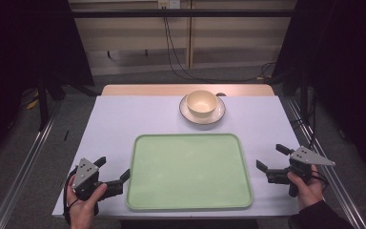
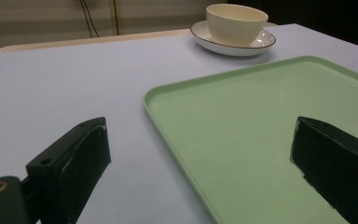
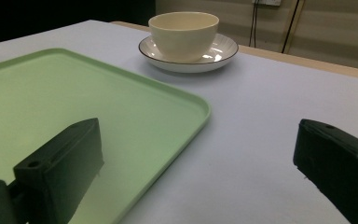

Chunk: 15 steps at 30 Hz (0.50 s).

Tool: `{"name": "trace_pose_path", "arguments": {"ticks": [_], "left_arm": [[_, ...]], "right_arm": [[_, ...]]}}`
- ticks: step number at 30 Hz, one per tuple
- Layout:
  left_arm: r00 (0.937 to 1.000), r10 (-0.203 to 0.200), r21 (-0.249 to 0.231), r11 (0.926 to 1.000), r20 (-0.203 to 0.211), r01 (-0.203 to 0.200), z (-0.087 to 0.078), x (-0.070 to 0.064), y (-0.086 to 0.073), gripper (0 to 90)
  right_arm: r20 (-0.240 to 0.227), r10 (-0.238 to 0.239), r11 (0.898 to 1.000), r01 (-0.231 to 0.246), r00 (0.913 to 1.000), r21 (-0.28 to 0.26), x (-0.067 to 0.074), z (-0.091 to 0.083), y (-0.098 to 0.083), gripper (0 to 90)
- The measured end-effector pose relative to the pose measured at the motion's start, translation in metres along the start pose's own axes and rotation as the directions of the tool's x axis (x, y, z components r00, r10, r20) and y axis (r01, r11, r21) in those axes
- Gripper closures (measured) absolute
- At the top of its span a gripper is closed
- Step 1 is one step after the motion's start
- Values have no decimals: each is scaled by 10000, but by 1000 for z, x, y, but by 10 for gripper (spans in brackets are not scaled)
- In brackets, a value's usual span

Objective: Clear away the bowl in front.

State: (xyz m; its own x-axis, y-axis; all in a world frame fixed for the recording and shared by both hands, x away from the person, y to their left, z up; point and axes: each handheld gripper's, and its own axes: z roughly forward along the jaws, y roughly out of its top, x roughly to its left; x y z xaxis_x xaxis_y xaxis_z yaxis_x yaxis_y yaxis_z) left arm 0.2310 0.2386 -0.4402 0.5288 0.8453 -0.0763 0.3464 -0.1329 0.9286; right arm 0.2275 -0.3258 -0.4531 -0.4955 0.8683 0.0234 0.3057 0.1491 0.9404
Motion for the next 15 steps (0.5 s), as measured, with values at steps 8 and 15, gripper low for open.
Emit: {"name": "trace_pose_path", "arguments": {"ticks": [8, 15], "left_arm": [[9980, 346, 432, 9984, 522, -369, 2, -3, 0, 51], [9968, -326, 234, 9992, 731, 310, 7, -9, 2, 45]], "right_arm": [[-79, -11, 9998, 12, 10000, 199, 2, 2, -1, 7], [-53, -59, 9997, 60, 10000, 255, 1, 2, -2, 5]]}}
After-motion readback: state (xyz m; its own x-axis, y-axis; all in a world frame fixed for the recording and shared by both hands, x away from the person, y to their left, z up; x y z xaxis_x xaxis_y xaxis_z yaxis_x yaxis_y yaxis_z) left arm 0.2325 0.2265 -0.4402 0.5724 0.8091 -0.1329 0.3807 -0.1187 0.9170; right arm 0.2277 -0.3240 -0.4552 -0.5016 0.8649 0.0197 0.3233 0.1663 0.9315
